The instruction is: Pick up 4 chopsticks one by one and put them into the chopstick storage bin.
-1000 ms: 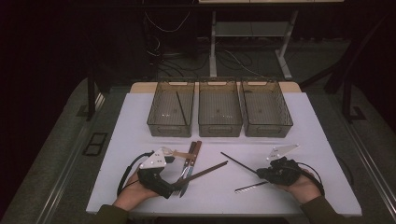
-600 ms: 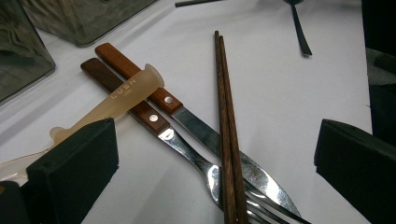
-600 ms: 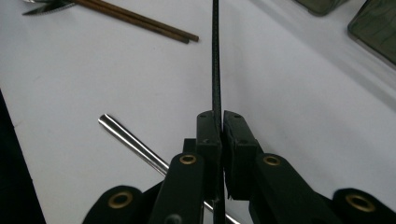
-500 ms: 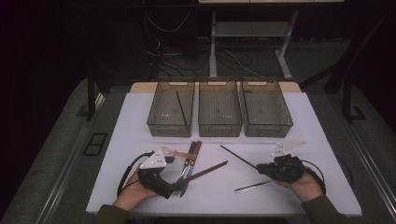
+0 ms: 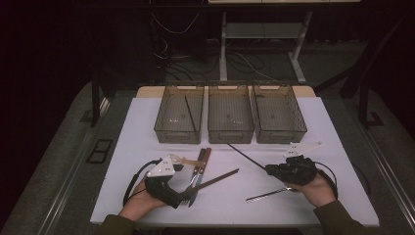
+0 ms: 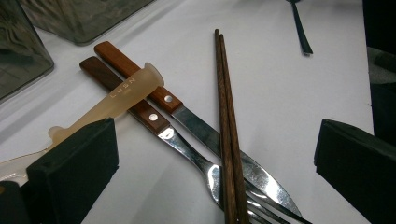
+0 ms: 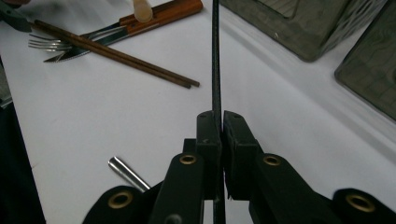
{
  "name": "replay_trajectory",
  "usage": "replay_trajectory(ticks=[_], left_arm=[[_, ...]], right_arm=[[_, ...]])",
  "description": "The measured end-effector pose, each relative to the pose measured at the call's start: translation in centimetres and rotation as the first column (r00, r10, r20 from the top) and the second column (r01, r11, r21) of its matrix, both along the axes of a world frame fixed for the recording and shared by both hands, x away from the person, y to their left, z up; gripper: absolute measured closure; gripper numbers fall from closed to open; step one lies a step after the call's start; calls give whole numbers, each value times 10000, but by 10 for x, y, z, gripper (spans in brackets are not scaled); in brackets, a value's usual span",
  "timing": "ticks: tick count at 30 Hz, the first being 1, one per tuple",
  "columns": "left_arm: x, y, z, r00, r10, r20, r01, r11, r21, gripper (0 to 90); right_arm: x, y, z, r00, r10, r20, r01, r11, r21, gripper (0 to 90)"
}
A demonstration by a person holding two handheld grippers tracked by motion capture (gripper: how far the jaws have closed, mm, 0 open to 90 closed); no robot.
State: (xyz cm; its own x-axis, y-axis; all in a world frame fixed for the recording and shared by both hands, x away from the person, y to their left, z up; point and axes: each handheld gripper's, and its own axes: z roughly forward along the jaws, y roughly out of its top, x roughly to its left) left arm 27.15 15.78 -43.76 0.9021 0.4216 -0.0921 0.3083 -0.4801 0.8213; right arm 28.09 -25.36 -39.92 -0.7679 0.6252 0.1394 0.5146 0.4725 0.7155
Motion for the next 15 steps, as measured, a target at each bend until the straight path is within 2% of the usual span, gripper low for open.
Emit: replay_trajectory(ticks=[6,8,15], left_arm=[[0,0,0,10000,32,-24,-32,10000,-34,0],[-1,-1,-1,9999,128,-75,-129,9998,-161,0],[0,-1,-1,9999,118,-77,-119,9998,-141,0]], right_arm=[[7,6,6,9999,-17,146,15,9998,185,857],[10,8,9,9998,-66,207,60,9996,286,857],[22,17,18,9986,-130,505,99,9981,603,858]])
